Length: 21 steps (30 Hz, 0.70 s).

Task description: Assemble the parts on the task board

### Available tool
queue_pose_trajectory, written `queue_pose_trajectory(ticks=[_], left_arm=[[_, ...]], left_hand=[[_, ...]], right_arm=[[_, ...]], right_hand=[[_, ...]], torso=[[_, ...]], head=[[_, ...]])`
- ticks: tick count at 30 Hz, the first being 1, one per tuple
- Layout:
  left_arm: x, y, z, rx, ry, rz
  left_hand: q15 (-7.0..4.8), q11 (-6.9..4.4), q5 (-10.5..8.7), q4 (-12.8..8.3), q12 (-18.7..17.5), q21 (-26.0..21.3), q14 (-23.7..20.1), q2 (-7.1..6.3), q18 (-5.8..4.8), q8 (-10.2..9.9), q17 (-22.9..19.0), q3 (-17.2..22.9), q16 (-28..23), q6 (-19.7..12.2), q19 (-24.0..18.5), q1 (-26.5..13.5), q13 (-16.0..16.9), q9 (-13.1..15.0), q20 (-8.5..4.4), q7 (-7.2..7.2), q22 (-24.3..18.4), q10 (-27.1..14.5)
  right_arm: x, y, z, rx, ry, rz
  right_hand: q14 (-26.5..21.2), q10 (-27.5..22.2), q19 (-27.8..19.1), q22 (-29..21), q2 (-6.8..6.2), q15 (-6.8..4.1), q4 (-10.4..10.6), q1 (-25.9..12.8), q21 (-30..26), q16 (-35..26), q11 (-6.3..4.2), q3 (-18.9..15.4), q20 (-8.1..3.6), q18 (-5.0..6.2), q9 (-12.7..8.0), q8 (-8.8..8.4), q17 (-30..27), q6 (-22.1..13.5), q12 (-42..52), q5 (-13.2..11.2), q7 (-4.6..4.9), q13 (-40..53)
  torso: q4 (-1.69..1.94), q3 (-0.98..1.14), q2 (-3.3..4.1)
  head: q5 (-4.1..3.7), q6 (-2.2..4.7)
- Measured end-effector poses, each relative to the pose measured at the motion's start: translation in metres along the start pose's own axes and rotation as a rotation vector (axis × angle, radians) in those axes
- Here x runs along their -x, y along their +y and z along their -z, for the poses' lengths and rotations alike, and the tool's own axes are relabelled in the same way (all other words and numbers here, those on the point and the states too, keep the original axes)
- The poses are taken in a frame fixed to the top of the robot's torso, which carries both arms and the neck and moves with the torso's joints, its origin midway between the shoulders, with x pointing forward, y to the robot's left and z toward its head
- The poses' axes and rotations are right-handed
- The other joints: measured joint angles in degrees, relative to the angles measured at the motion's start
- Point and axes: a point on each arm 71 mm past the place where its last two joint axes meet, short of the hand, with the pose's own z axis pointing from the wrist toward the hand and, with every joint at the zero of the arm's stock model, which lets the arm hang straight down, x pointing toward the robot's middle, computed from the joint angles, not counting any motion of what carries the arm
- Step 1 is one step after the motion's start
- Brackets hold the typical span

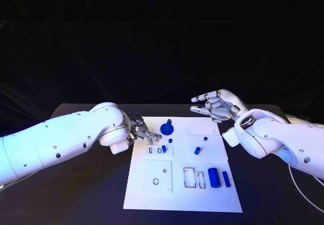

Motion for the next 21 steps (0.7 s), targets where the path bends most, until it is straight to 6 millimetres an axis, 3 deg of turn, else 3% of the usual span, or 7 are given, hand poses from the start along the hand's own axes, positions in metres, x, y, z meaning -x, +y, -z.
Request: queue_pose_trajectory(ticks=[13, 21], left_arm=[[-0.011, -0.020, -0.020, 0.023, 0.023, -0.077], [-0.016, -0.026, -0.027, 0.031, 0.038, -0.102]], left_hand=[[-0.20, -0.28, 0.00, -0.1, 1.5, 0.7, 0.2, 0.62, 0.01, 2.8, 0.0, -1.7, 0.0, -1.1, 0.0, 0.6, 1.7, 3.5, 0.00, -0.32, 0.0, 0.7], [-0.20, -0.48, 0.00, -0.1, 1.8, 1.0, 0.2, 1.07, 0.01, 3.7, 0.0, -2.0, 0.0, -1.7, 0.0, 1.1, 2.1, 5.1, 0.00, -0.45, 0.0, 0.9]], right_arm=[[0.001, -0.003, -0.001, -0.026, -0.017, -0.003], [0.001, -0.004, -0.002, -0.036, -0.018, -0.003]], right_hand=[[0.0, -0.5, -0.7, -1.5, 0.30, 0.00, 0.2, -0.3, -0.8, -0.7, -0.54, -0.5, -0.30, 0.00, 0.0, -0.01, 0.0, 0.0, -1.5, 0.0, 0.00, -1.2], [0.0, -0.7, -0.8, -1.8, 0.30, 0.00, 0.2, -0.3, -1.2, -0.9, -0.33, -0.8, -0.17, 0.00, 0.0, -0.01, 0.0, 0.1, -2.0, 0.0, -0.07, -1.7]], torso=[[-0.09, -0.07, 0.03], [-0.05, -0.10, 0.00]], head=[[0.06, -0.44], [-0.18, -0.77]])
